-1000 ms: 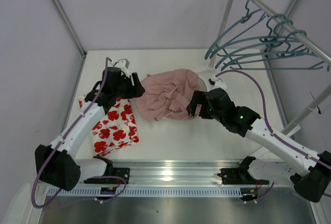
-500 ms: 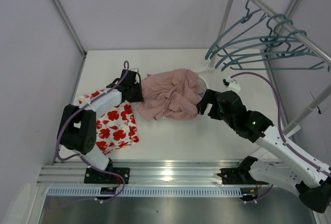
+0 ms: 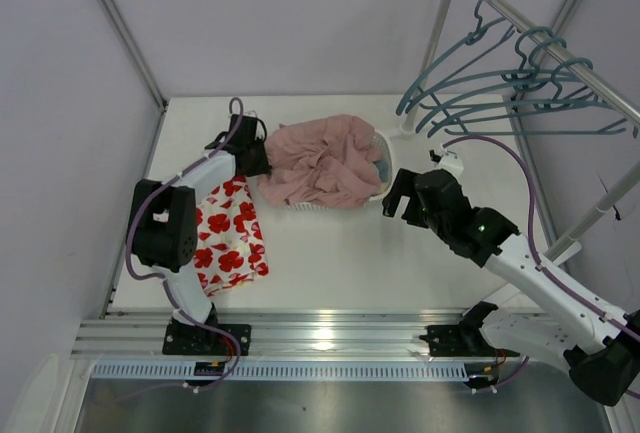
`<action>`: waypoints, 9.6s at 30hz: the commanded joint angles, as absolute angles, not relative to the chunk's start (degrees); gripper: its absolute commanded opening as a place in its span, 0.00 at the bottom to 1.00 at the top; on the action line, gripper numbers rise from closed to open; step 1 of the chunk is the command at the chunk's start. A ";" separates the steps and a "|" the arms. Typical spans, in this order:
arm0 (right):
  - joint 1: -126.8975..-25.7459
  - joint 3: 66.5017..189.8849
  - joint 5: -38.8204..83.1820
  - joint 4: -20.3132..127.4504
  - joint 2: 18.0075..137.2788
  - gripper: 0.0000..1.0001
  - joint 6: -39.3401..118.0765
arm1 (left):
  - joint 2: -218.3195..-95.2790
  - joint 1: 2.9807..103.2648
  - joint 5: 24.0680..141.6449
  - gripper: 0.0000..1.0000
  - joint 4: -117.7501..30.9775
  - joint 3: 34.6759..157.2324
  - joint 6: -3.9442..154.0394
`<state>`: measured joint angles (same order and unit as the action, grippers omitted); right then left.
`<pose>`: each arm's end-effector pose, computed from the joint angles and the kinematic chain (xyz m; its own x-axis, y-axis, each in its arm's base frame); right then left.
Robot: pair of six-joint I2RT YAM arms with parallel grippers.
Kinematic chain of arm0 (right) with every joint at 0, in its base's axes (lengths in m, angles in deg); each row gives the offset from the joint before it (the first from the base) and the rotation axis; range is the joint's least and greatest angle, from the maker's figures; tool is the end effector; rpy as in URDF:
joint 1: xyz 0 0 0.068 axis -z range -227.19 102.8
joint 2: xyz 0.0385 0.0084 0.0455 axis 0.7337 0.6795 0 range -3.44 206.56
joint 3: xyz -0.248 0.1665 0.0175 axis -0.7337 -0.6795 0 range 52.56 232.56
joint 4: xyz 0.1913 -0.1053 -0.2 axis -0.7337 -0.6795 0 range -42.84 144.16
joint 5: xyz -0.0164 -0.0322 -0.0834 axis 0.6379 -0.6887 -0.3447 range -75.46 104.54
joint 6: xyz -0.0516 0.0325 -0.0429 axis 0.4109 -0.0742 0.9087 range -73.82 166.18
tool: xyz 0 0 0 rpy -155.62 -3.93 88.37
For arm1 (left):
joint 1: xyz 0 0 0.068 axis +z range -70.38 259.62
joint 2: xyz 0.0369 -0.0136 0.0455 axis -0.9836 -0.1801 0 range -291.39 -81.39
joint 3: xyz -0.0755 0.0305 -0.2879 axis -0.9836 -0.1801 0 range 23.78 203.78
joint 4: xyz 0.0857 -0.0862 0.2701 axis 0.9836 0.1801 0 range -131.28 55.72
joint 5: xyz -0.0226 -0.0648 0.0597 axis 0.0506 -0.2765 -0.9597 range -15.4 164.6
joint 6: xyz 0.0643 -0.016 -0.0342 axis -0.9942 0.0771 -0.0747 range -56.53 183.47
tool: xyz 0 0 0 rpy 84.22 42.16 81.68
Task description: Place the skirt on the hanger
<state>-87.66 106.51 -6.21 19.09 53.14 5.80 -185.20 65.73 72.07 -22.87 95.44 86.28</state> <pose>0.2035 0.1444 0.3225 -0.6094 0.2765 -0.7431 0.0016 0.9376 0.3476 0.4344 -0.1046 0.1917 -0.7736 -0.2078 -0.5987 -0.0947 0.9720 -0.2150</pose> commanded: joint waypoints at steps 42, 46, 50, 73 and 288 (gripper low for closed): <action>-114.51 104.50 -6.99 32.54 44.39 0.99 13.40 | -160.66 56.26 102.97 1.00 -26.68 124.14 69.17; -116.45 105.64 -10.67 28.16 42.62 0.99 13.14 | -169.18 52.65 106.58 0.95 -24.51 133.80 72.16; -117.24 109.15 -14.98 20.70 41.39 0.99 13.92 | -174.29 48.08 106.60 0.94 -22.56 140.68 71.82; -106.82 159.79 -58.17 4.33 61.61 0.99 17.63 | -170.70 44.11 70.99 0.99 -15.96 128.13 72.17; -102.31 70.05 11.81 83.17 47.10 0.00 -12.79 | -129.55 64.94 49.57 0.87 -7.01 52.97 116.86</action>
